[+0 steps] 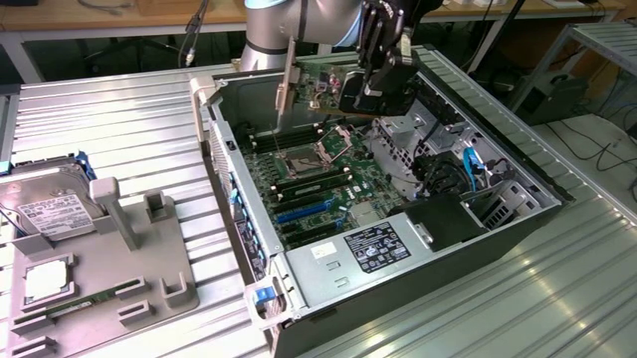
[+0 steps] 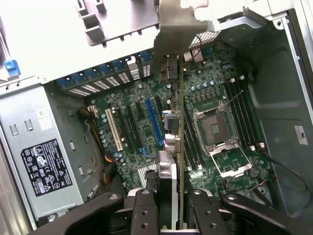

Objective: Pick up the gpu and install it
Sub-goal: 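Insert the gpu into the slot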

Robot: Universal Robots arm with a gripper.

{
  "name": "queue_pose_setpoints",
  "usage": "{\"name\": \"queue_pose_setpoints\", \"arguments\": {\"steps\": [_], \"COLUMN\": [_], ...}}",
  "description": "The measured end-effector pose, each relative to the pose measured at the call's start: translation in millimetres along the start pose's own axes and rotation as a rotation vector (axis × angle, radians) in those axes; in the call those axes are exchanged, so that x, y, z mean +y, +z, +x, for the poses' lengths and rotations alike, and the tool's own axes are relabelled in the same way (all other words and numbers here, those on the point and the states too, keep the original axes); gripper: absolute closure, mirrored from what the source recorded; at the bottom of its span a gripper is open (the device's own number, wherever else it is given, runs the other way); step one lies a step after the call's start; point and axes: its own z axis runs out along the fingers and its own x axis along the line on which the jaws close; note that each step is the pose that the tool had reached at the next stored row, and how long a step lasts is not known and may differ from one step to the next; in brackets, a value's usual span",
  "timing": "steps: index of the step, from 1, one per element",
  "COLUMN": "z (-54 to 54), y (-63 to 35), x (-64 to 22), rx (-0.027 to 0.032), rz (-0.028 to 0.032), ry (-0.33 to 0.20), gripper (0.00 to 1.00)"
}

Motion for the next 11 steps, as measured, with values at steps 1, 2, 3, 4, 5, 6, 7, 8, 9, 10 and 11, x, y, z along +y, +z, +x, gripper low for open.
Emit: {"name": "queue_pose_setpoints", "arguments": {"steps": [1, 2, 3, 4, 5, 6, 7, 8, 9, 10, 11], "z": [0.0, 0.0, 0.0, 0.0, 0.0, 0.0, 0.0, 0.1, 0.1, 0.1, 0.1], "y": [0.1, 0.2, 0.3, 0.4, 0.6, 0.8, 1.4, 1.7, 2.1, 2.2, 2.5], "x": [0.0, 0.0, 0.0, 0.0, 0.0, 0.0, -0.1, -0.1, -0.1, -0.2, -0.2], "rx": [0.0005, 0.0011, 0.0017, 0.0026, 0.0036, 0.0049, 0.0065, 0.0073, 0.0081, 0.0086, 0.0088], "rz": [-0.0003, -0.0005, -0.0008, -0.0012, -0.0017, -0.0024, -0.0031, -0.0035, -0.0037, -0.0033, -0.0021], "ry": [-0.011, -0.022, -0.035, -0.054, -0.073, -0.101, -0.135, -0.150, -0.167, -0.181, -0.193], "gripper": [0.72, 0.72, 0.72, 0.72, 0.72, 0.72, 0.72, 0.72, 0.72, 0.72, 0.72]}}
